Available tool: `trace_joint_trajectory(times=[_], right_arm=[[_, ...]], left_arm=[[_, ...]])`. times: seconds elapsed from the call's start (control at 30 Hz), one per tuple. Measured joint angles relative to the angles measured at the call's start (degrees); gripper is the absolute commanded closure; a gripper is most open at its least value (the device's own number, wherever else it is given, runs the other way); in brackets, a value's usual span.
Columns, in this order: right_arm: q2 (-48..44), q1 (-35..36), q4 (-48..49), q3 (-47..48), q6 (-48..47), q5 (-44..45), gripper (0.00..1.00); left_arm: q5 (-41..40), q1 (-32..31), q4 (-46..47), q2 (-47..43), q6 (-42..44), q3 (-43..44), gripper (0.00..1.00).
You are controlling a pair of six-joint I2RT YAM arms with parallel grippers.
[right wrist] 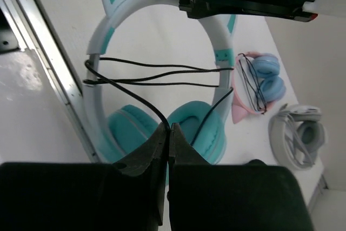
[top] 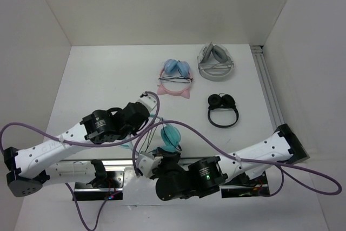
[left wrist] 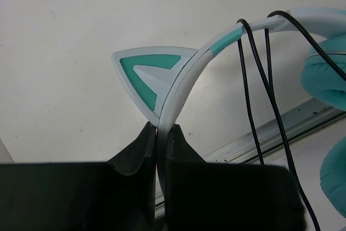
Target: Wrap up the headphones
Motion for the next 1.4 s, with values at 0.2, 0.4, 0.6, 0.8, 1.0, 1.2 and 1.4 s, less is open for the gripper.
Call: trace_joint_trajectory(times=[0.2,0.4,0.6,0.8,1.0,1.2,1.4], right_arm=[[1.4,3.23,-2.38,-0.09,-3.19,7.1,1.0],[1.77,6.97,-1.95,-0.92,-6.84,13.99,1.0],[0.22,7.74,-2.67,-1.6,-7.78,15.45,0.94],[-11.32,7.48,0.42,-4.33,-7.23,3.15,0.88],[-25.07,2.03,5.01,-8.33,-8.79,-9.9,0.87],[-22.6,-3.76,5.4,-8.28,-9.2,-17.25,0.87],[-21.51,-11.41,5.75,-8.46,-9.16,-24.35,0.95]], left_arm=[[6.73,-1.53,1.92,-0.55,3.56,-0.33,1.0],[14.08,-2.14,3.65,-0.59,5.7,-0.33,1.0],[17.88,-2.29,4.72,-0.39,6.64,-0.24,1.0],[21.68,-2.27,5.9,-0.37,6.67,1.16,1.0],[24.02,-2.27,7.78,-0.83,6.84,3.06,1.0],[26.73,-2.29,5.18,-0.9,9.03,3.06,1.0],[27.89,-2.27,5.18,-1.09,9.9,3.1,1.0]])
